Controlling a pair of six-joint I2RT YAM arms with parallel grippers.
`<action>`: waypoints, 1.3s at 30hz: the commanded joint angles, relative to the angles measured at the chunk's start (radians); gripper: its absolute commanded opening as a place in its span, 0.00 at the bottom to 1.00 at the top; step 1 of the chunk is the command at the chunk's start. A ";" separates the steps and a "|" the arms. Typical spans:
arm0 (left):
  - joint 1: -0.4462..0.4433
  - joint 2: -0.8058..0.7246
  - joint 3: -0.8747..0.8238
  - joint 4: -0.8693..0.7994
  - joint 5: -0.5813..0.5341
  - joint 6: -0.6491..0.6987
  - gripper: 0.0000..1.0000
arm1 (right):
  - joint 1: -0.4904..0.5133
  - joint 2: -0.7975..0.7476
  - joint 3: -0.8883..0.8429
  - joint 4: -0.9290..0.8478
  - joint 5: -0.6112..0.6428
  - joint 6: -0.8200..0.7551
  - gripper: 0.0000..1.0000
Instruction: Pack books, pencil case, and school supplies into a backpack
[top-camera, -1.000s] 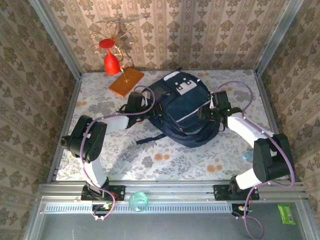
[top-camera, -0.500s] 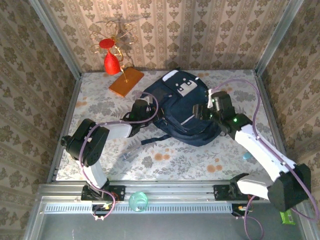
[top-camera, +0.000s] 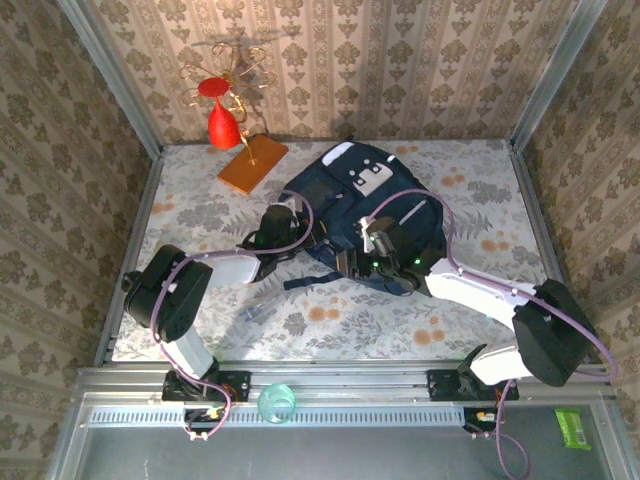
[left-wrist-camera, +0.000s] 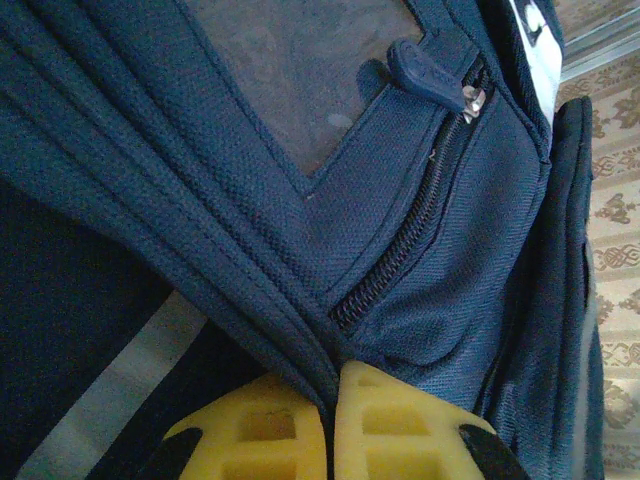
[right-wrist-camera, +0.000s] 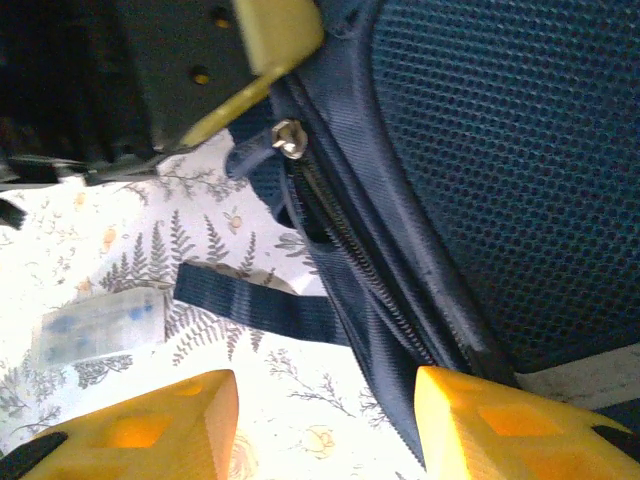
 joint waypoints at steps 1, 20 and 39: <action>-0.017 -0.029 -0.043 -0.012 0.004 -0.006 0.01 | -0.055 0.029 -0.016 0.017 0.025 -0.006 0.51; -0.039 -0.151 -0.117 -0.065 -0.054 0.000 0.46 | -0.121 -0.167 -0.070 -0.068 0.068 -0.123 0.51; 0.005 -0.029 -0.069 0.032 0.021 -0.048 0.48 | 0.173 0.011 -0.023 0.111 0.255 0.163 0.50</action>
